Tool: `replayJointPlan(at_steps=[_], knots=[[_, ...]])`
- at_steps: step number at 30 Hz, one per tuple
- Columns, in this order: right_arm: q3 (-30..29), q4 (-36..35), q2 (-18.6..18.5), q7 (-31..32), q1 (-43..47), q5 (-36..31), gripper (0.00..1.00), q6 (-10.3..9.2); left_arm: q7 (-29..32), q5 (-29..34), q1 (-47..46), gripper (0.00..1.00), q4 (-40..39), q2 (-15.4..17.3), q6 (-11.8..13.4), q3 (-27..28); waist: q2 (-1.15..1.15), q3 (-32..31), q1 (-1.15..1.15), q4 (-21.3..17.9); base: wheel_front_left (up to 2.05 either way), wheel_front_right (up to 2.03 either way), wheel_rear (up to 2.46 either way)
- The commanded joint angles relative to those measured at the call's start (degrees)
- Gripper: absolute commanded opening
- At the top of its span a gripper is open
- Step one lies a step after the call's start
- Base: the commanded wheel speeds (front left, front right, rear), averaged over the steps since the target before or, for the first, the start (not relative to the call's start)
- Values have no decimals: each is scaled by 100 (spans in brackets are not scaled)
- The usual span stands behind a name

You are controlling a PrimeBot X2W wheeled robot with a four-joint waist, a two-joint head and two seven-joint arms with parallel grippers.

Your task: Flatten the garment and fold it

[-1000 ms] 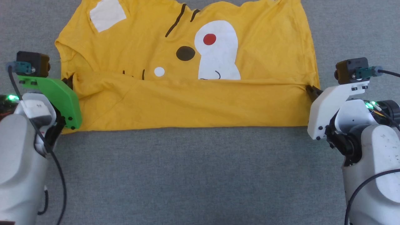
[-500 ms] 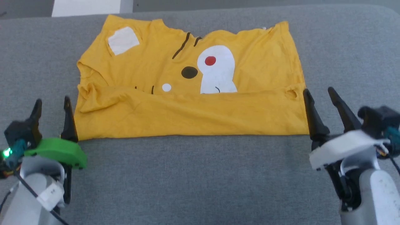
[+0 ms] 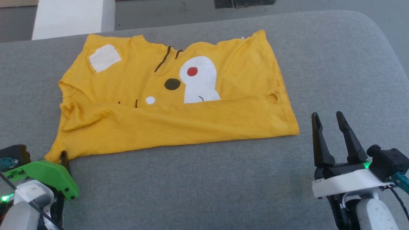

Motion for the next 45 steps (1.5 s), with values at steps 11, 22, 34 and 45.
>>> replayJointPlan(at_steps=[11,22,34,45], knots=[[-38,154,1,-63,-288,-146,100,-8,1183,-318,241,0,-427,193,206,-84,0,117,0,-247,0,0,0],[-320,1341,2,2874,-1224,-128,100,-8,728,-141,-15,0,-392,100,-92,-370,0,167,0,152,0,0,0],[-482,1152,2,5929,-1694,-656,0,-8,161,25,-418,0,-130,6,-396,-592,0,387,0,431,0,0,0],[-668,-152,2,4913,-732,-78,0,-8,-1002,324,54,0,-204,7,-155,-335,0,-281,0,517,0,0,0]])
